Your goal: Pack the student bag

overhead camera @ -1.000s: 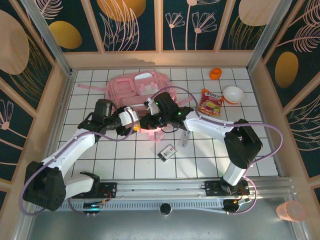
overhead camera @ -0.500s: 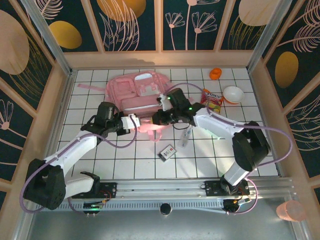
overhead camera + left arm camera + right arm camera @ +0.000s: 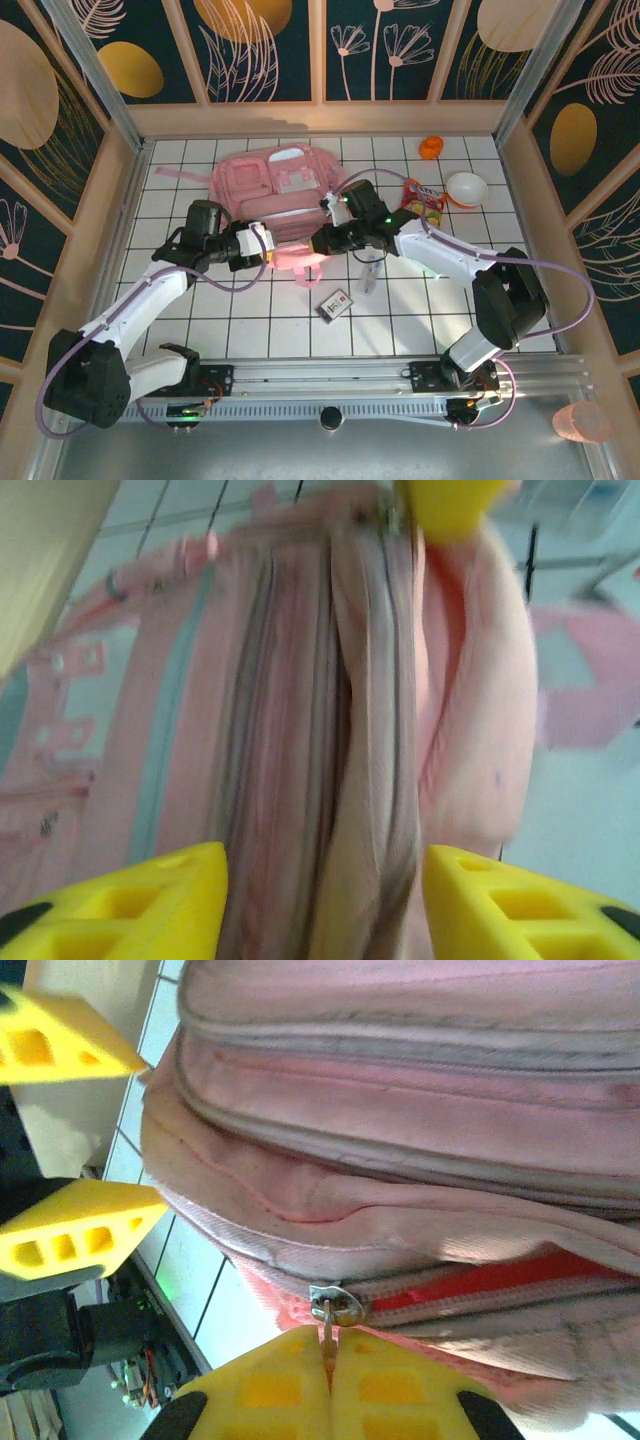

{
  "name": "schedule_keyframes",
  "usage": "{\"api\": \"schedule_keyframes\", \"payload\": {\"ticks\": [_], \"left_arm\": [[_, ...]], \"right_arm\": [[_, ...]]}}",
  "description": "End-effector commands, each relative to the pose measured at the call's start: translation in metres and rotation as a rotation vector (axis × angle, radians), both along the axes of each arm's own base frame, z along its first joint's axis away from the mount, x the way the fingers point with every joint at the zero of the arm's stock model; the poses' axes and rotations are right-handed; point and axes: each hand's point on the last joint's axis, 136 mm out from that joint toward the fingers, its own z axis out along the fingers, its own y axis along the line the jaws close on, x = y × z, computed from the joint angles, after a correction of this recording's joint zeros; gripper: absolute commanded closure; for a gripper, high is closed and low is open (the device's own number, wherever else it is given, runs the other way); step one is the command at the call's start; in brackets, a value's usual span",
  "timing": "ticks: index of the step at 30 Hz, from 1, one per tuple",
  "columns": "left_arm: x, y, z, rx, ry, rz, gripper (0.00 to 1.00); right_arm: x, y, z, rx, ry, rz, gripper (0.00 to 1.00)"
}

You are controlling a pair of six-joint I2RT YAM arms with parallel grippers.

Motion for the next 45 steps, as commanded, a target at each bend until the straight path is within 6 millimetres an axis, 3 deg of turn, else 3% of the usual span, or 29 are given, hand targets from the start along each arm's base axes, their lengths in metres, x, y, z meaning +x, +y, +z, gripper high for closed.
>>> {"api": "schedule_keyframes", "payload": {"ticks": [1, 4, 10, 11, 14, 17, 23, 26, 34, 40, 42, 44, 45], "left_arm": [[-0.027, -0.035, 0.032, -0.147, 0.092, -0.118, 0.4], [-0.026, -0.038, 0.016, -0.102, 0.108, -0.099, 0.38], [-0.019, -0.015, -0.026, 0.099, 0.15, -0.029, 0.41], [-0.014, -0.012, -0.027, 0.112, 0.132, -0.009, 0.47], [-0.007, -0.01, -0.025, 0.128, 0.114, 0.014, 0.82], [-0.011, -0.007, -0.026, 0.154, 0.114, -0.003, 1.0], [-0.019, -0.003, -0.019, 0.159, 0.087, -0.017, 1.0], [-0.021, -0.001, -0.013, 0.158, 0.066, -0.014, 1.0], [-0.02, 0.015, -0.011, 0.174, 0.041, 0.051, 1.0], [-0.021, 0.002, 0.003, 0.076, 0.021, 0.016, 1.0], [-0.024, -0.003, 0.002, 0.046, 0.025, -0.003, 0.89], [-0.023, -0.004, 0.002, 0.032, 0.036, 0.004, 0.53], [-0.021, -0.003, 0.004, 0.03, 0.03, 0.017, 0.42]], "right_arm": [[-0.004, 0.031, 0.031, 0.114, -0.052, 0.044, 1.0], [-0.014, 0.047, 0.037, 0.143, -0.049, 0.068, 1.0], [-0.024, 0.055, 0.048, 0.169, -0.051, 0.081, 1.0], [-0.025, 0.055, 0.049, 0.172, -0.053, 0.085, 1.0], [-0.026, 0.048, 0.046, 0.143, -0.07, 0.099, 1.0], [-0.013, 0.023, 0.031, 0.077, -0.07, 0.059, 1.0], [0.031, -0.044, 0.002, -0.009, -0.085, -0.039, 1.0], [0.047, -0.059, -0.011, -0.048, -0.088, -0.039, 1.0], [0.058, -0.074, -0.017, -0.059, -0.11, -0.047, 1.0], [0.052, -0.074, -0.013, -0.051, -0.101, -0.073, 1.0], [0.054, -0.074, -0.016, -0.059, -0.076, -0.122, 0.87], [0.051, -0.069, -0.017, -0.072, -0.083, -0.132, 0.68], [0.048, -0.066, -0.017, -0.086, -0.094, -0.129, 0.64]]}}
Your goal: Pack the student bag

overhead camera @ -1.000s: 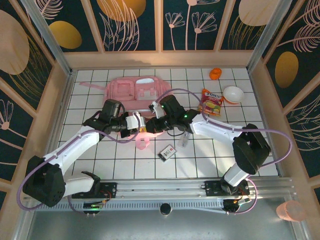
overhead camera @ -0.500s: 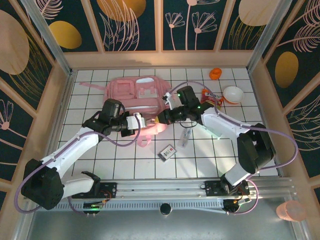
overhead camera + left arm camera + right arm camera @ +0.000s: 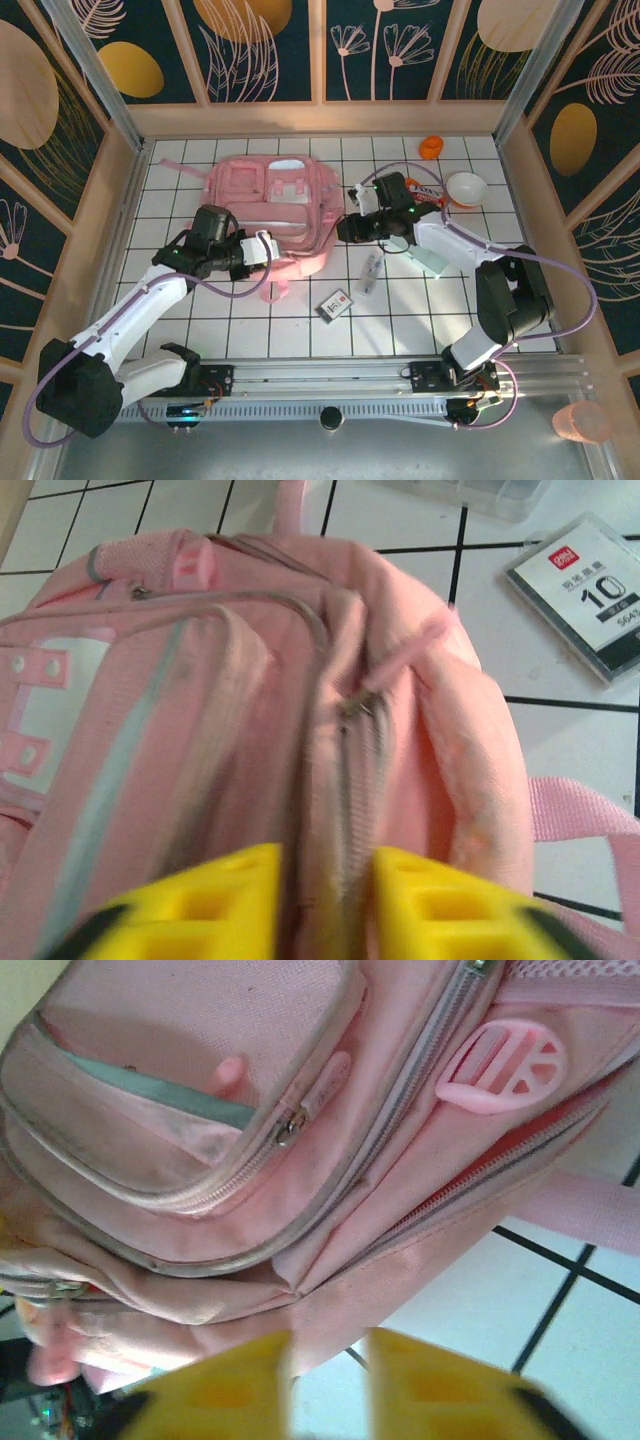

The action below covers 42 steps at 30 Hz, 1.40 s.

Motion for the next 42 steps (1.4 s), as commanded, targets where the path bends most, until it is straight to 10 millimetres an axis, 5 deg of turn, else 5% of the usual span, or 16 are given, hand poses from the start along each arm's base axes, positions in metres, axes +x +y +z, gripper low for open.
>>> {"api": "schedule_keyframes", "payload": {"ticks": [1, 6, 11, 17, 24, 26, 28, 31, 36, 42], "left_arm": [[0.008, -0.006, 0.02, -0.068, -0.057, 0.012, 0.34], [0.021, 0.002, 0.017, -0.008, -0.095, 0.054, 0.23], [0.015, 0.007, -0.022, 0.12, 0.018, -0.003, 0.15], [0.048, 0.022, -0.053, 0.245, -0.026, 0.085, 0.09], [0.078, 0.011, -0.073, 0.222, -0.05, 0.118, 0.12], [0.087, 0.01, -0.076, 0.231, -0.05, 0.134, 0.31], [0.096, 0.004, -0.064, 0.196, -0.05, 0.159, 0.77], [0.098, -0.004, -0.022, 0.092, -0.099, 0.181, 1.0], [0.099, -0.004, 0.064, -0.094, -0.221, 0.222, 1.0], [0.108, 0.004, 0.126, -0.209, -0.298, 0.259, 1.0]], "right_arm": [[-0.001, 0.001, 0.006, -0.036, -0.043, -0.05, 0.62], [-0.002, 0.008, 0.016, -0.026, -0.128, -0.066, 0.59], [-0.005, 0.013, 0.029, 0.0, -0.196, -0.05, 0.57], [-0.013, 0.022, 0.03, 0.01, -0.234, -0.013, 0.57], [-0.021, 0.028, 0.03, 0.022, -0.251, 0.009, 0.56], [-0.024, 0.028, 0.031, 0.019, -0.276, 0.019, 0.56], [-0.028, 0.025, 0.034, 0.014, -0.315, 0.026, 0.56], [-0.033, 0.016, 0.042, 0.015, -0.388, 0.03, 0.55], [-0.042, 0.004, 0.054, 0.028, -0.494, 0.064, 0.53], [-0.058, 0.016, 0.066, 0.098, -0.531, 0.18, 0.51]]}}
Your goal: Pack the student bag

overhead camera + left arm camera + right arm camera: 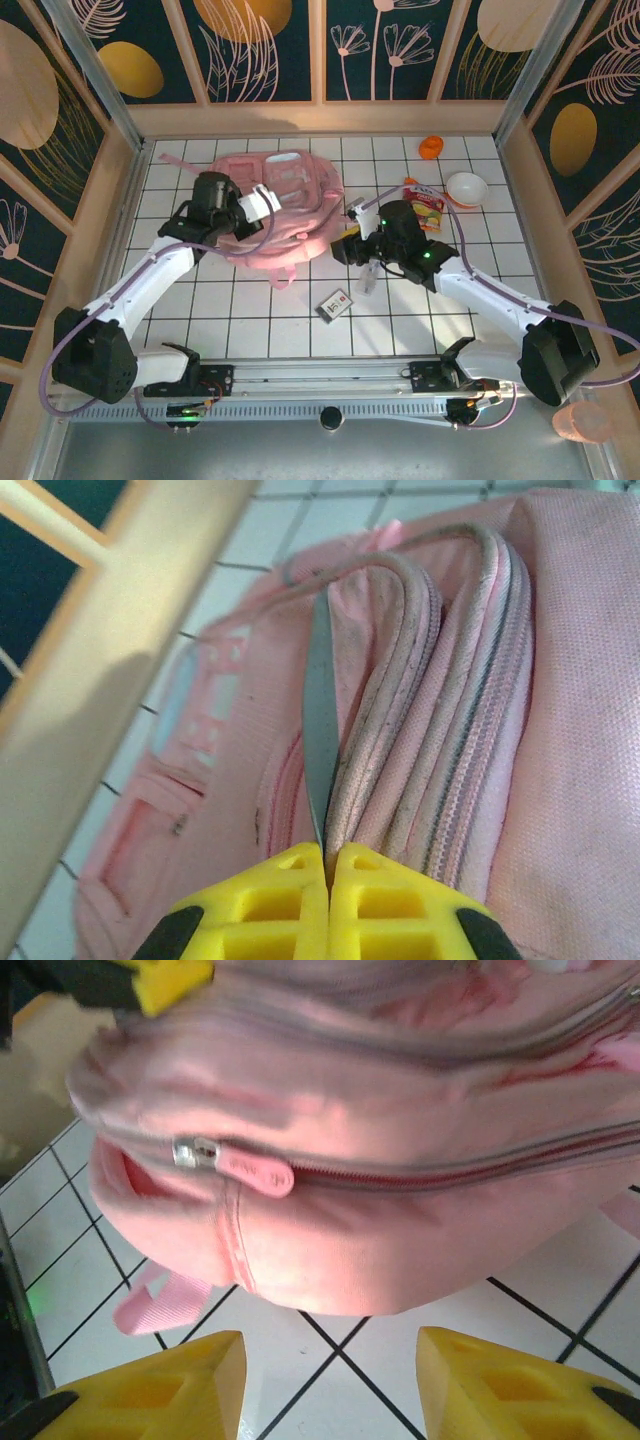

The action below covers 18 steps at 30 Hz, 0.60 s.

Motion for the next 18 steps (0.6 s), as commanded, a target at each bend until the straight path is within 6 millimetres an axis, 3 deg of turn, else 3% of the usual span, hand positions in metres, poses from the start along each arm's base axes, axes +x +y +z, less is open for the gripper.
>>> {"api": "schedule_keyframes", "payload": {"ticks": [1, 4, 8, 11, 15, 18], "left_arm": [[0.009, -0.007, 0.071, -0.151, -0.143, -0.009, 1.0], [0.009, -0.01, 0.082, -0.185, -0.163, -0.034, 1.0], [0.007, -0.012, 0.077, -0.178, -0.152, -0.051, 1.0], [0.005, -0.012, 0.08, -0.19, -0.155, -0.049, 1.0], [0.007, -0.011, 0.084, -0.201, -0.168, -0.039, 1.0], [0.008, -0.011, 0.085, -0.201, -0.169, -0.039, 1.0]], "right_arm": [[-0.01, 0.012, 0.011, 0.039, -0.074, 0.109, 0.5], [-0.011, 0.025, 0.013, 0.047, -0.099, 0.16, 0.49], [0.004, 0.033, 0.019, 0.076, -0.129, 0.163, 0.45], [0.011, 0.04, 0.022, 0.139, -0.057, 0.195, 0.4], [0.007, 0.045, 0.006, 0.11, -0.022, 0.227, 0.39], [0.01, 0.038, -0.009, 0.085, -0.011, 0.211, 0.39]]}}
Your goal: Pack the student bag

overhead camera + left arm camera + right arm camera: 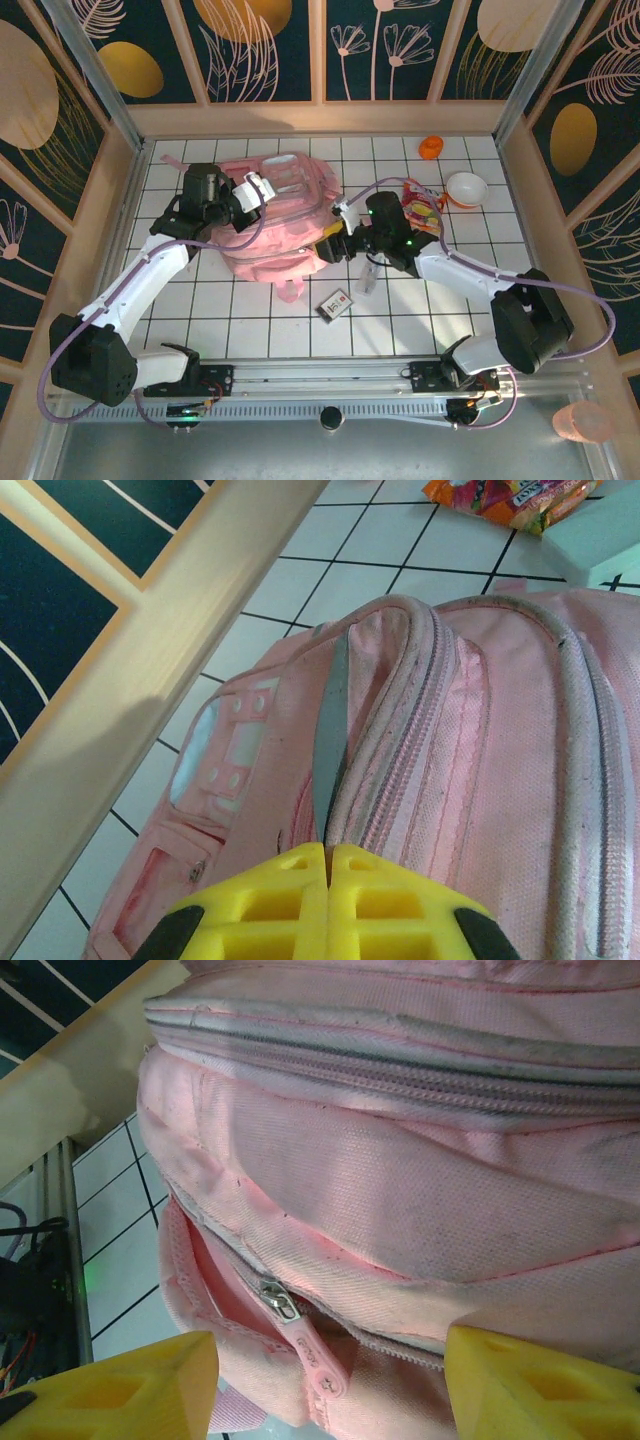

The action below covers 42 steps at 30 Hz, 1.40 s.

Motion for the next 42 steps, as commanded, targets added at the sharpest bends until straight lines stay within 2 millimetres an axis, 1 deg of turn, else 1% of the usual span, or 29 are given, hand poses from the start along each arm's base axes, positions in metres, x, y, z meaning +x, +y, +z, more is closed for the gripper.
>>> {"api": "schedule_keyframes", "payload": {"ticks": [1, 4, 8, 10, 13, 15, 17, 19, 22, 25, 27, 30, 35, 39, 42], "left_arm": [[0.008, -0.007, 0.062, -0.095, -0.176, -0.02, 1.0], [0.008, -0.008, 0.064, -0.101, -0.179, -0.03, 1.0], [0.004, -0.012, 0.065, -0.114, -0.176, -0.055, 1.0], [0.003, -0.013, 0.063, -0.12, -0.169, -0.058, 1.0], [0.002, -0.012, 0.057, -0.111, -0.155, -0.06, 1.0], [0.0, -0.013, 0.054, -0.103, -0.147, -0.071, 1.0], [-0.002, -0.015, 0.051, -0.099, -0.139, -0.092, 1.0], [-0.003, -0.016, 0.05, -0.099, -0.135, -0.099, 1.0], [-0.005, -0.019, 0.046, -0.094, -0.121, -0.123, 1.0], [-0.008, -0.021, 0.041, -0.096, -0.108, -0.14, 1.0], [-0.009, -0.022, 0.04, -0.096, -0.102, -0.15, 1.0], [-0.009, -0.022, 0.039, -0.095, -0.099, -0.152, 1.0], [-0.011, -0.025, 0.04, -0.106, -0.096, -0.175, 1.0], [-0.01, -0.026, 0.038, -0.109, -0.089, -0.173, 1.0], [-0.005, -0.024, 0.034, -0.097, -0.083, -0.155, 1.0]], "right_arm": [[0.001, -0.001, 0.0, 0.017, -0.025, 0.023, 0.39], [0.001, -0.003, -0.008, 0.024, -0.001, 0.017, 0.38], [0.014, 0.009, -0.001, 0.106, 0.126, -0.048, 0.37], [0.02, 0.014, 0.007, 0.086, 0.144, -0.086, 0.37], [0.016, 0.017, 0.026, 0.02, -0.03, -0.103, 0.37], [0.012, 0.012, 0.036, -0.015, -0.142, -0.104, 0.37], [0.013, 0.004, 0.042, -0.049, -0.24, -0.101, 0.36], [0.017, -0.001, 0.048, -0.098, -0.359, -0.092, 0.34], [0.029, -0.001, 0.064, -0.172, -0.568, -0.057, 0.28], [0.041, 0.004, 0.075, -0.244, -0.76, -0.003, 0.2], [0.048, 0.01, 0.078, -0.276, -0.843, 0.048, 0.18], [0.055, 0.019, 0.081, -0.285, -0.874, 0.127, 0.17], [0.057, 0.034, 0.069, -0.302, -0.901, 0.241, 0.14], [0.056, 0.039, 0.062, -0.277, -0.882, 0.32, 0.14], [0.052, 0.036, 0.066, -0.233, -0.846, 0.372, 0.14]]}}
